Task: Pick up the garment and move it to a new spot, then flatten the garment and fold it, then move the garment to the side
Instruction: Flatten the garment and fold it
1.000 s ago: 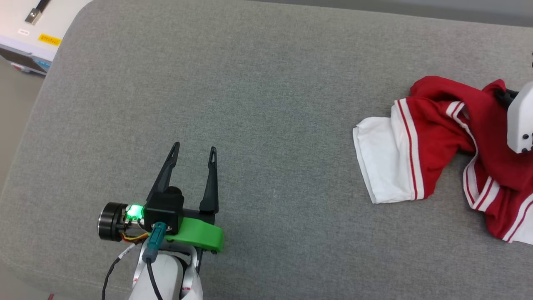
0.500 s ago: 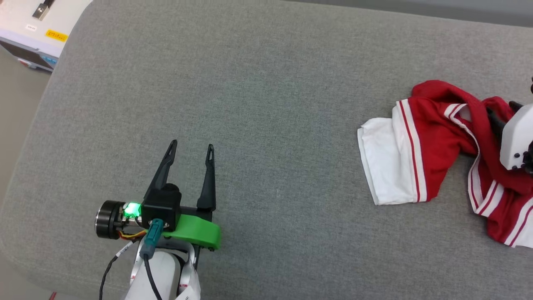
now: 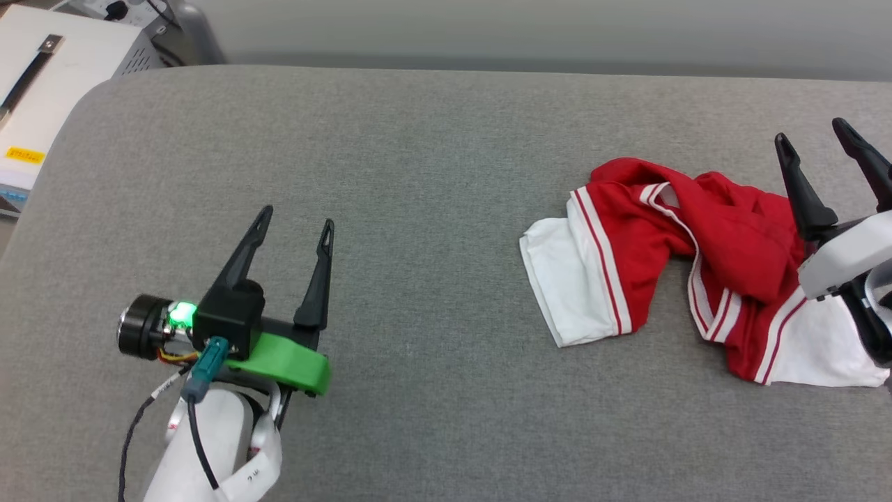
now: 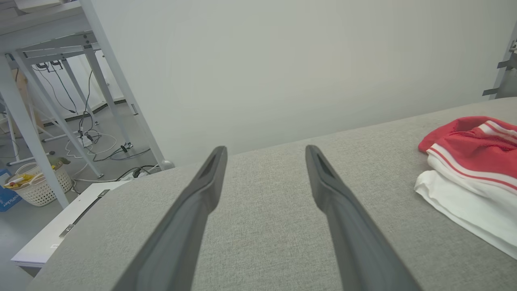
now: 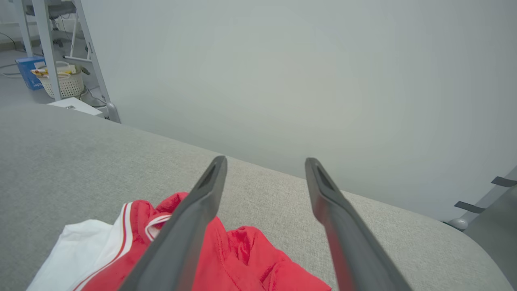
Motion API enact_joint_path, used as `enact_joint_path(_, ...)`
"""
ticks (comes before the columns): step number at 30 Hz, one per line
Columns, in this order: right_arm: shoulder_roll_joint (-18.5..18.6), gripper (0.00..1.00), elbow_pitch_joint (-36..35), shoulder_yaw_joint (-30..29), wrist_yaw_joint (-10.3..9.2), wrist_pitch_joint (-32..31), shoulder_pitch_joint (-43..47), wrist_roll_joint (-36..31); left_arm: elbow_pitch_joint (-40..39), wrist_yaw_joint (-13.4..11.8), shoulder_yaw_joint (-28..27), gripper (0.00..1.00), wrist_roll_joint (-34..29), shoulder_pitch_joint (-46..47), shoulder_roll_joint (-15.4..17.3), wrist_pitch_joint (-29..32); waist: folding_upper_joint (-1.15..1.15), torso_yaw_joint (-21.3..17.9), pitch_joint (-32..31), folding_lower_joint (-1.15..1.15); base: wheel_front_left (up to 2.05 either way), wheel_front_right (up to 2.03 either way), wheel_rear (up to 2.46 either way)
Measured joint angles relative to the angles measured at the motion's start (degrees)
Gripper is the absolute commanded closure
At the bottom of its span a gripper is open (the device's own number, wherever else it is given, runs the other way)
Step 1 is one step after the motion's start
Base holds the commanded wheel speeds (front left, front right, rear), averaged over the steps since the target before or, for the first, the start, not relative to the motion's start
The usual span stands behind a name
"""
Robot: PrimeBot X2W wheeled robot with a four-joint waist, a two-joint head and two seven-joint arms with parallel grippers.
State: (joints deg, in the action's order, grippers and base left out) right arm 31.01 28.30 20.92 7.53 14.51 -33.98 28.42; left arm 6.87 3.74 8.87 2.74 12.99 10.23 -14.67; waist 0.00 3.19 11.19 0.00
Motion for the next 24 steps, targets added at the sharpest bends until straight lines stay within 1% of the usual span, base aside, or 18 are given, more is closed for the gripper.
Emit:
enact_joint_path(2, -2.85, 0.00, -6.37, -5.48, 0.00, 0.18, 4.96, -4.54, 0.91, 1.38, 0.23, 0.00, 0.66, 2.81, 1.07, 0.00, 0.00, -1.33, -0.56, 0.00, 0.00, 0.00, 0.00)
enact_joint_path(5, -7.65, 0.00, -15.01, -10.94, 0.00, 0.22, 13.39, -9.87, 3.07, 2.79, 2.34, 0.00, 1.43, 7.87, 2.91, 0.00, 0.00, -3.07, -1.23, 0.00, 0.00, 0.00, 0.00)
enact_joint_path(7, -10.28, 0.00, -19.39, -12.78, 0.00, 0.22, 17.73, -12.02, 4.53, 3.18, 3.98, 0.00, 2.34, 11.16, 3.74, -0.01, 0.00, -3.96, -1.53, 0.00, 0.00, 0.00, 0.00)
enact_joint_path(10, -12.89, 0.00, -24.54, -14.79, 0.00, 0.22, 22.76, -14.19, 7.09, 3.37, 7.23, 0.00, 4.50, 17.14, 4.81, 0.15, 0.00, -5.11, -1.78, 0.00, 0.00, 0.00, 0.00)
enact_joint_path(12, -14.43, 0.00, -27.86, -15.52, 0.00, 0.22, 25.58, -15.88, 8.68, 3.44, 11.67, 0.00, 7.38, 22.06, 5.99, 1.66, 0.00, -5.76, -1.74, 0.00, 0.00, 0.00, 0.00)
enact_joint_path(15, -16.30, 0.00, -31.61, -15.57, 0.00, 0.22, 28.22, -17.40, 11.46, 3.58, 18.81, 0.00, 13.00, 28.95, 7.44, 6.15, 0.00, -6.42, -1.26, -0.01, 0.00, 0.00, 0.00)
enact_joint_path(18, -17.53, 0.00, -33.61, -15.06, 0.00, 0.22, 29.77, -18.60, 13.88, 3.58, 26.22, 0.00, 19.14, 34.99, 9.12, 11.93, 0.00, -7.19, -0.56, -0.01, 0.00, 0.00, 0.00)
enact_joint_path(22, -19.29, 0.00, -34.87, -15.18, 0.00, 0.22, 30.42, -19.22, 16.49, 3.59, 35.70, 0.00, 29.54, 41.61, 9.66, 22.28, 0.00, -8.30, 0.69, -0.01, 0.00, 0.00, 0.00)
enact_joint_path(24, -19.74, 0.00, -35.06, -15.02, 0.00, 0.22, 30.43, -19.42, 17.51, 3.59, 39.43, 0.00, 35.52, 43.87, 9.58, 27.94, 0.00, -8.80, 1.39, 0.00, 0.00, 0.00, 0.00)
